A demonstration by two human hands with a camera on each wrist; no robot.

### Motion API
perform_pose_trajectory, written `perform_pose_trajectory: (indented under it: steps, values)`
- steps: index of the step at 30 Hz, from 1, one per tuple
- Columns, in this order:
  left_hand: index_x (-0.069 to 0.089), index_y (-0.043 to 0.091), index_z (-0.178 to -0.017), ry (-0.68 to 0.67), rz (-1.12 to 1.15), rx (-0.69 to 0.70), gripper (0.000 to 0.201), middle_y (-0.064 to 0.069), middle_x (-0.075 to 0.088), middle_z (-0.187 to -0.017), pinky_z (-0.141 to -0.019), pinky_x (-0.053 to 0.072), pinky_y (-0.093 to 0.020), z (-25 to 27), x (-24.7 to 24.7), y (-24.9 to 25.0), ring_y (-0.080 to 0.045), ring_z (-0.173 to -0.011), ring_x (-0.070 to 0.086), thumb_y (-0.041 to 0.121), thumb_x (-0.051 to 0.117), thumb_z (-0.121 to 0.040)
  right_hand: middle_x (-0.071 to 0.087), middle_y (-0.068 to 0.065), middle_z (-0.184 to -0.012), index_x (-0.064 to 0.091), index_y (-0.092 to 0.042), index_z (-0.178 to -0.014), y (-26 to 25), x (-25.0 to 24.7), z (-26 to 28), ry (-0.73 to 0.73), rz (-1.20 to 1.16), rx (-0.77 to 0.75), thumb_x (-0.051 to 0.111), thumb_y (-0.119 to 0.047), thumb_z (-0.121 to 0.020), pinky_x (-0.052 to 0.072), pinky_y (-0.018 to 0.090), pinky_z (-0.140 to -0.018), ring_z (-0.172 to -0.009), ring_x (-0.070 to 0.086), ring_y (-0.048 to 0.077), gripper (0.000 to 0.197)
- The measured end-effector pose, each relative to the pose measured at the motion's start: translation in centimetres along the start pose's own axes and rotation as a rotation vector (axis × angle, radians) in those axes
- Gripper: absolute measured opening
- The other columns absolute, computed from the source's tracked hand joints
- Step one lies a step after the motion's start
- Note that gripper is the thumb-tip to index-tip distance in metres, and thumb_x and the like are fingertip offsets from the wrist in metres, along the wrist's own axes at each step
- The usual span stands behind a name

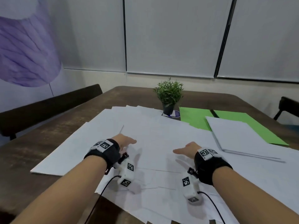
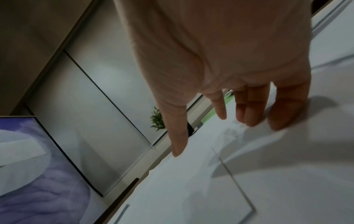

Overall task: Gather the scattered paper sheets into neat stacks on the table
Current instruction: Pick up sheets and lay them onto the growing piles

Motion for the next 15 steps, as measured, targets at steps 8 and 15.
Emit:
perform_pose_trajectory:
  steps: [8, 15]
  values:
    - [0.062, 0.0, -0.107, -0.048, -0.052, -0.05, 0.051, -0.012, 0.063, -0.102, -0.091, 0.05, -0.039, 0.2, 5.0, 0.7, -0.031, -0.101, 0.062, 0.029, 0.084, -0.07, 0.054, -0.001, -0.051, 0.055, -0.013, -0.066, 3.0, -1.1, 0.9, -0.09, -0.135, 0.02, 0.08, -0.045, -0.072, 0.038, 0.021, -0.053, -0.05, 0.047, 0.016, 0.041]
    - [0.053, 0.004, -0.129, 0.061, -0.49, -0.072, 0.072, -0.009, 0.057, -0.132, -0.1, 0.043, -0.029, 1.5, 4.8, 1.2, -0.025, -0.121, 0.053, 0.055, 0.068, -0.079, 0.058, 0.0, -0.068, 0.053, -0.019, -0.062, 2.5, -1.0, 0.6, -0.091, 0.066, 0.016, 0.076, -0.051, -0.073, 0.044, 0.027, -0.071, -0.071, 0.055, 0.023, 0.04]
Point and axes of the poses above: each hand's wrist, its own z-axis away from the middle knuckle, its own x-axis out of the palm, y = z × x, the point moved 5 cm from there along -z, towards the middle knuckle
